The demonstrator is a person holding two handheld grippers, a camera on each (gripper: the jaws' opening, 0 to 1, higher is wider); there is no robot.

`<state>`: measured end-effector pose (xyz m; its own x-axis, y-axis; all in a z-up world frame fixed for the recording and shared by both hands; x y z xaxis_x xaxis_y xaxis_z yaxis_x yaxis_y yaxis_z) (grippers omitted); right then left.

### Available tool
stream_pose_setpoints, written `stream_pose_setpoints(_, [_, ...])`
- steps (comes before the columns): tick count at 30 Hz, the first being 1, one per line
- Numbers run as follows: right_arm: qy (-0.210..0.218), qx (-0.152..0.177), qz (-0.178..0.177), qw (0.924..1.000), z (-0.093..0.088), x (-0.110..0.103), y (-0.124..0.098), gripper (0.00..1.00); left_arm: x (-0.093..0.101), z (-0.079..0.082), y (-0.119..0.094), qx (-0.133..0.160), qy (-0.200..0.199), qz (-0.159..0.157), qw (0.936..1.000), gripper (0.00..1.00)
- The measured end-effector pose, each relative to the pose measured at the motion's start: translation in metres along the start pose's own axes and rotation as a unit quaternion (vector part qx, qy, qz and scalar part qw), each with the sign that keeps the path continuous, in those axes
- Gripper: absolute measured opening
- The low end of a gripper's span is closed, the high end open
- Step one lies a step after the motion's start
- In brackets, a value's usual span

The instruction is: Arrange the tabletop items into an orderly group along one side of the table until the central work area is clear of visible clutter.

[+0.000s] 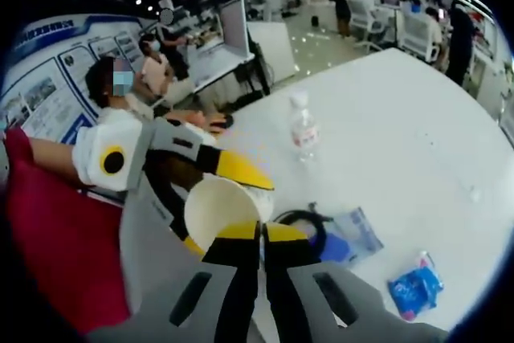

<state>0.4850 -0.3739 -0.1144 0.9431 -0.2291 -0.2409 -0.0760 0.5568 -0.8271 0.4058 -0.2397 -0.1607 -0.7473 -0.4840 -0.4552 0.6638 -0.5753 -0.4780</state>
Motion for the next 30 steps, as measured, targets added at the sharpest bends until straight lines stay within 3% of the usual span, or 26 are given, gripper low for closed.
stream_pose_setpoints(9, [-0.001, -0.001, 0.0, 1.0, -0.002, 0.001, 0.0, 0.01, 0.0, -0.002, 0.001, -0.001, -0.004, -0.005, 1.0, 0.45])
stream_pose_setpoints(19, [-0.016, 0.022, 0.018, 0.9995, -0.005, 0.002, 0.0, 0.03, -0.005, -0.004, -0.002, 0.022, -0.049, -0.028, 0.9982, 0.42])
stream_pose_setpoints(23, [-0.026, 0.042, 0.035, 0.9982, -0.008, 0.001, 0.001, 0.08, -0.009, -0.006, -0.005, 0.038, -0.082, -0.039, 0.9951, 0.41])
stream_pose_setpoints(30, [-0.059, 0.07, 0.033, 0.9953, -0.012, 0.0, 0.0, 0.22, -0.019, -0.015, -0.01, 0.051, -0.135, -0.051, 0.9882, 0.41])
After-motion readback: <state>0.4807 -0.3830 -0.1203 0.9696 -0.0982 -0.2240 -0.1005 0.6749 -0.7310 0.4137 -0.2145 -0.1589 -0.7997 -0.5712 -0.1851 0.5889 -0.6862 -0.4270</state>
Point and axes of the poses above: the point that each gripper's makers call its tool centre point, and the gripper's own axes: y roughly forward along the fingers, x roughly to its right, z roughly out of its top, the point moved 10 cm from there along -y, roughly backward along the fingers, and after that the axes turned 11 degrees about -x, right-handed, at the moved point
